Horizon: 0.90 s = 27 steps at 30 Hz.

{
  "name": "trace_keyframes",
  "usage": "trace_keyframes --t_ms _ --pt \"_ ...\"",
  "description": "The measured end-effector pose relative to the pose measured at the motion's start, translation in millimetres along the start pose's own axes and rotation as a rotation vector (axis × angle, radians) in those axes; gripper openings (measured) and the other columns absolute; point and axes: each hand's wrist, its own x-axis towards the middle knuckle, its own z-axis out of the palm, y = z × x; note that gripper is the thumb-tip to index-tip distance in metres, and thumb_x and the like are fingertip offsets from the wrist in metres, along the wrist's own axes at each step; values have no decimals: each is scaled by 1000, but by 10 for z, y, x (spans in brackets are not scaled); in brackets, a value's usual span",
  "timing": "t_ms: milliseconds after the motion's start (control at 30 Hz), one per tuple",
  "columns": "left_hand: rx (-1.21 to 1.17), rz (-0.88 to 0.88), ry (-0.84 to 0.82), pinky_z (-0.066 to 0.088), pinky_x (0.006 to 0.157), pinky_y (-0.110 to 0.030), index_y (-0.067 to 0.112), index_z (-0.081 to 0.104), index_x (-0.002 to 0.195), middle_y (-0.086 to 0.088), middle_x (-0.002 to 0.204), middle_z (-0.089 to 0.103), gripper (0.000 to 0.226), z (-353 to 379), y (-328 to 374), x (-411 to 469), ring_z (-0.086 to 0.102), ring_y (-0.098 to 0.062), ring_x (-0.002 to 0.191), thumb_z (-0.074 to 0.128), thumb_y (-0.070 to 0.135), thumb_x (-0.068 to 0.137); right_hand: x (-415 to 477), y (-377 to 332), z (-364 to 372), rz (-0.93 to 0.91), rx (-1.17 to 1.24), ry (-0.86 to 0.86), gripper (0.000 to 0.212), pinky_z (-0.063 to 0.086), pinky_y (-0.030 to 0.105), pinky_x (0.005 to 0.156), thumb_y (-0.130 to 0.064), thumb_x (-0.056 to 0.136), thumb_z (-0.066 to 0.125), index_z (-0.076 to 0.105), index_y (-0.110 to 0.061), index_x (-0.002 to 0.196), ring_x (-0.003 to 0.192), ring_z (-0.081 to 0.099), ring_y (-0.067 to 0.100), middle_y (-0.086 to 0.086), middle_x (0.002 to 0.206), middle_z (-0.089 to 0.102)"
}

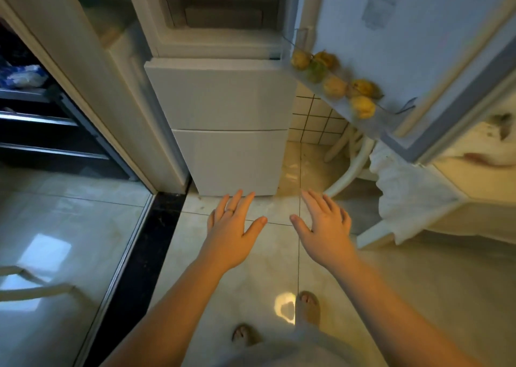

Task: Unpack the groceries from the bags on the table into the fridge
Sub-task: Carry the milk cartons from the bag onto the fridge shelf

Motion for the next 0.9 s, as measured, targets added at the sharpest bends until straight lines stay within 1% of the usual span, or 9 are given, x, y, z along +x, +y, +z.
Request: trace_keyframes --t_ms 233,433,567,800,900 --pt "86 80 -123 5 125 -48 40 12 157 10 168 1 68 708 827 33 -9 -15 154 28 66 97 -274 931 -256 63 12 3 61 12 51 120 -54 99 42 23 -37 154 151 14 22 -14 162 22" --pt "101 117 -134 4 125 -47 40 12 157 8 168 3 68 1530 1752 245 -7 -16 154 29 67 97 -306 2092 -691 83 -5 2 61 8 49 121 -54 100 41 22 -37 155 152 11 21 -12 164 19" --pt "109 124 -190 3 124 -46 41 11 157 8 168 2 67 2061 2507 312 -8 -15 154 30 66 98 -405 2928 -1072 114 7 -14 61 8 50 120 -53 100 40 21 -37 156 152 9 21 -12 164 17" --pt "74 129 -176 7 123 -44 40 14 157 8 168 4 67 2840 3743 577 -4 -16 154 33 64 98 -466 4301 -1643 146 8 9 61 14 49 118 -52 98 45 25 -37 154 149 16 20 -15 162 22" --pt "83 140 -192 8 124 -44 42 12 157 9 168 4 66 3027 4041 672 -5 -15 154 32 65 98 -417 4662 -1818 184 26 22 63 13 48 118 -53 98 46 25 -37 154 149 17 19 -15 161 24"
